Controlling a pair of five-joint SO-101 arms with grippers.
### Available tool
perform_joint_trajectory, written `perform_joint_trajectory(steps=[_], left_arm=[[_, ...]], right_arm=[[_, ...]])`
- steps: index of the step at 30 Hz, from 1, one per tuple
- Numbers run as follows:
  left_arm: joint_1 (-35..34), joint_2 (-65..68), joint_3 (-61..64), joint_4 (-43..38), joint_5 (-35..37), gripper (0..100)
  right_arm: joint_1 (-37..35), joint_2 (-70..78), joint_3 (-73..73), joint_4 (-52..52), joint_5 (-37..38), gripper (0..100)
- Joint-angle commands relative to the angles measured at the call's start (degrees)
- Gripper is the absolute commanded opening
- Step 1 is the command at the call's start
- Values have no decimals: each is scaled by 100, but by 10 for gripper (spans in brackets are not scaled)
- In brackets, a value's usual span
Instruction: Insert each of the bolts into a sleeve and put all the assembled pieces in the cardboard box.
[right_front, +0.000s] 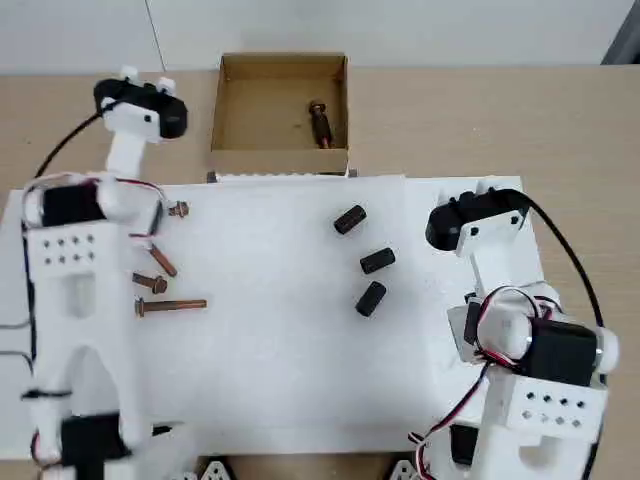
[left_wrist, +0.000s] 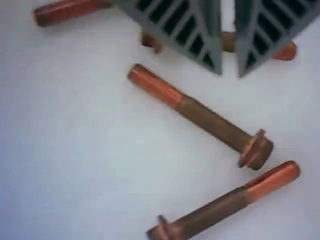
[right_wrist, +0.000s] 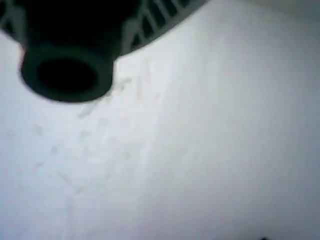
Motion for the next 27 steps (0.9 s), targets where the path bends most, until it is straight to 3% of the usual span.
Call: perform_joint_trajectory(steps=[1, 7, 12, 22, 27], left_arm=[[-211, 563, -690, -105, -870, 6], [-193, 1442, -1156, -79, -2585, 6], [-193, 1969, -1376, -105, -3596, 6], [-35, 3165, -2308, 70, -4703, 28], [158, 3851, -3204, 431, -4738, 85]], right_arm=[[22, -101, -18, -40, -35, 2], [31, -101, -18, -31, -35, 2], [31, -92, -18, -31, -35, 2], [31, -48, 35, -48, -35, 3], [31, -40, 299, -224, -26, 3]])
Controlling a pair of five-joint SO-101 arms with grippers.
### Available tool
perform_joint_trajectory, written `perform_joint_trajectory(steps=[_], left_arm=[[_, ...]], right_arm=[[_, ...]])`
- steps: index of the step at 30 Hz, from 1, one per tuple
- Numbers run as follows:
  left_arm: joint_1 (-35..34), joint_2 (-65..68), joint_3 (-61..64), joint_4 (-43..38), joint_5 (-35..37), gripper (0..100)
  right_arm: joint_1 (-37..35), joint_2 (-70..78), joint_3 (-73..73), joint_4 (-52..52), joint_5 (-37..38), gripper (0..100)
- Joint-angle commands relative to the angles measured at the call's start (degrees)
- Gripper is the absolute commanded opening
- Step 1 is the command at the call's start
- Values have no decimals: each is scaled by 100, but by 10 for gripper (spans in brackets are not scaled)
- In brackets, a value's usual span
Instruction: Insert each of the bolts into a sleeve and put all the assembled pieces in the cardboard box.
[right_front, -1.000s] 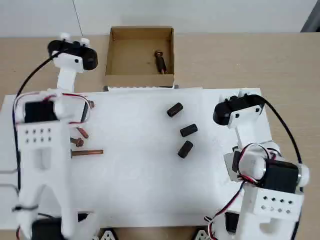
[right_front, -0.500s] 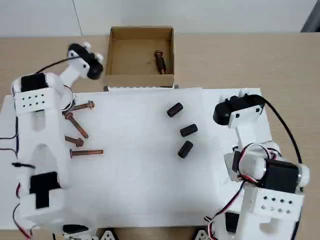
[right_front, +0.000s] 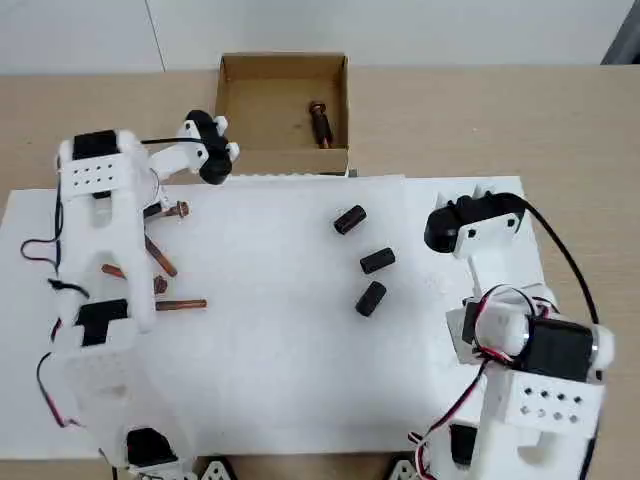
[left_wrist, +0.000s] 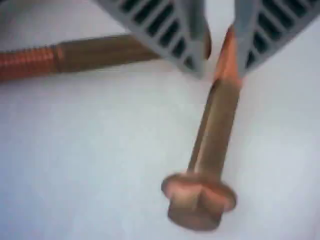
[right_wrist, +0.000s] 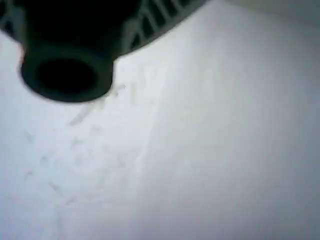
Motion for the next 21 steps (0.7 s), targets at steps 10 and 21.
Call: perform_joint_trajectory(steps=[10, 21], left_arm=[[255, 1829, -2949, 1152, -44, 86], [220, 2708, -4119, 1697, -44, 83]], right_arm=[[40, -40, 185, -242, -18, 3], [40, -40, 185, -242, -18, 3]])
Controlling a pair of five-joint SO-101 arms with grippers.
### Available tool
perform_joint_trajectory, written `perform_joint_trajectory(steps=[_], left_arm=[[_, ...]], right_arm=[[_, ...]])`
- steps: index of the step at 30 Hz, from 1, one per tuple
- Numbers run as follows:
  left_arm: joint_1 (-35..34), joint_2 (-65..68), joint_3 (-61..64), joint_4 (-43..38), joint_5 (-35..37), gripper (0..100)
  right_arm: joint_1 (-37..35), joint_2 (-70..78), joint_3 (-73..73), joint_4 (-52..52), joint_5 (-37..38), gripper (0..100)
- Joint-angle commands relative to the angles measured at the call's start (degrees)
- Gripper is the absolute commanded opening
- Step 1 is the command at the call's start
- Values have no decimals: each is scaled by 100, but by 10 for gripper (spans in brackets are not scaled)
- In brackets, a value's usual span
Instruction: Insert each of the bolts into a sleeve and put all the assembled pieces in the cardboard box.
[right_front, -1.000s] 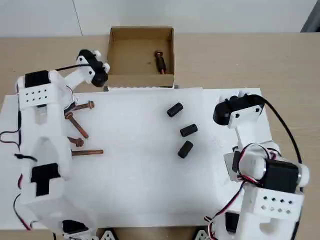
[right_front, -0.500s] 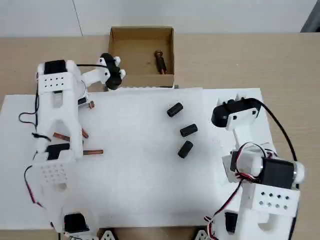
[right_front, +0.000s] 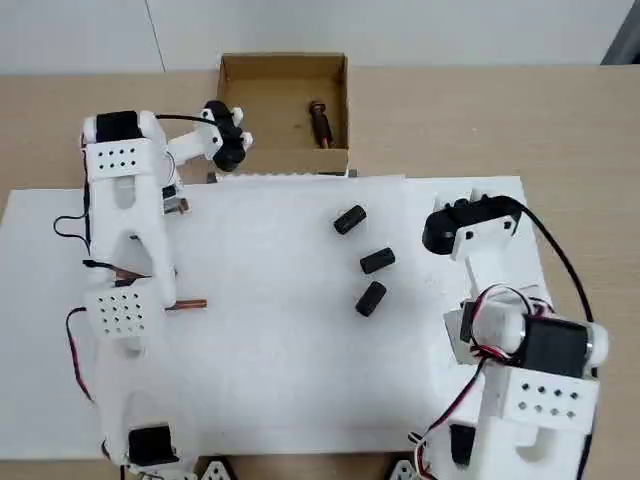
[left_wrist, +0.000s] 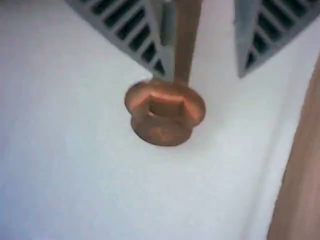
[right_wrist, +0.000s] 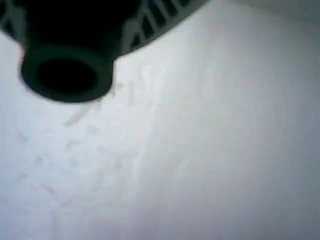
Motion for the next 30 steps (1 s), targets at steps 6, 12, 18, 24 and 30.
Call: perform_joint_trajectory(steps=[6, 12, 18, 24, 30], left_arm=[[0, -404, -40, 185, -18, 83], [26, -1354, 1015, 185, -18, 83], [0, -1987, 2149, 176, -237, 83], [-9, -1758, 2141, 105, -237, 83], [-97, -1187, 1727, -123, -237, 83]], right_arm=[[40, -40, -44, -101, -18, 3], [40, -40, -44, -101, -18, 3], [40, -48, -44, -101, -18, 3], [40, -48, -44, -101, -18, 3], [40, -48, -44, -101, -18, 3]])
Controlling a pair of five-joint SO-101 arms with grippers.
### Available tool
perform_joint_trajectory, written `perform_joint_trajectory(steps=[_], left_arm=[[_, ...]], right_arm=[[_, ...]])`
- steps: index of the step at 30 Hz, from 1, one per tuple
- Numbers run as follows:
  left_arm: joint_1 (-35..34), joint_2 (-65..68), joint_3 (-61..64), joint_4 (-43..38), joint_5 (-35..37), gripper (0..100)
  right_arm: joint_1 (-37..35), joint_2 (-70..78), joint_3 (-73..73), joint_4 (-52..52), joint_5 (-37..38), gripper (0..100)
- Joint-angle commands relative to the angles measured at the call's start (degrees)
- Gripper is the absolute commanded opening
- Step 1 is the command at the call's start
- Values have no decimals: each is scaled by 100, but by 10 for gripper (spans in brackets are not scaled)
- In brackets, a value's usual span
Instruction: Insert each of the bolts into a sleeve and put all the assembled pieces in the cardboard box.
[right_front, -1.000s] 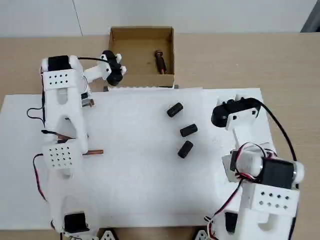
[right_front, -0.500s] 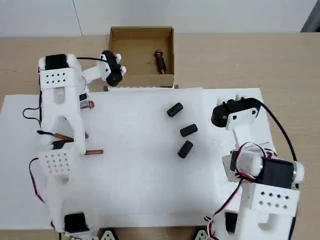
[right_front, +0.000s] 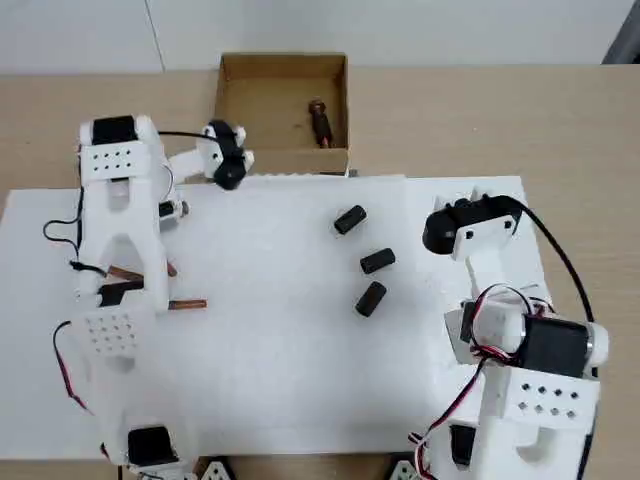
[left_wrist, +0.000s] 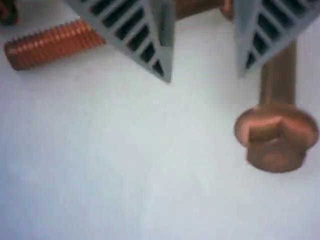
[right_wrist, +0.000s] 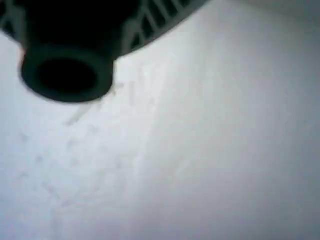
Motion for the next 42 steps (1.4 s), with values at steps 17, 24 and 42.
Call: perform_joint_trajectory(steps=[17, 24, 42], left_arm=[[-53, 1486, -1912, 44, -26, 9], [-53, 1503, -2132, 167, -26, 6], [-62, 1486, -2571, 220, -9, 6]], right_arm=[[40, -48, -44, -92, -18, 3], [40, -48, -44, -92, -18, 3], [40, -48, -44, -92, -18, 3]])
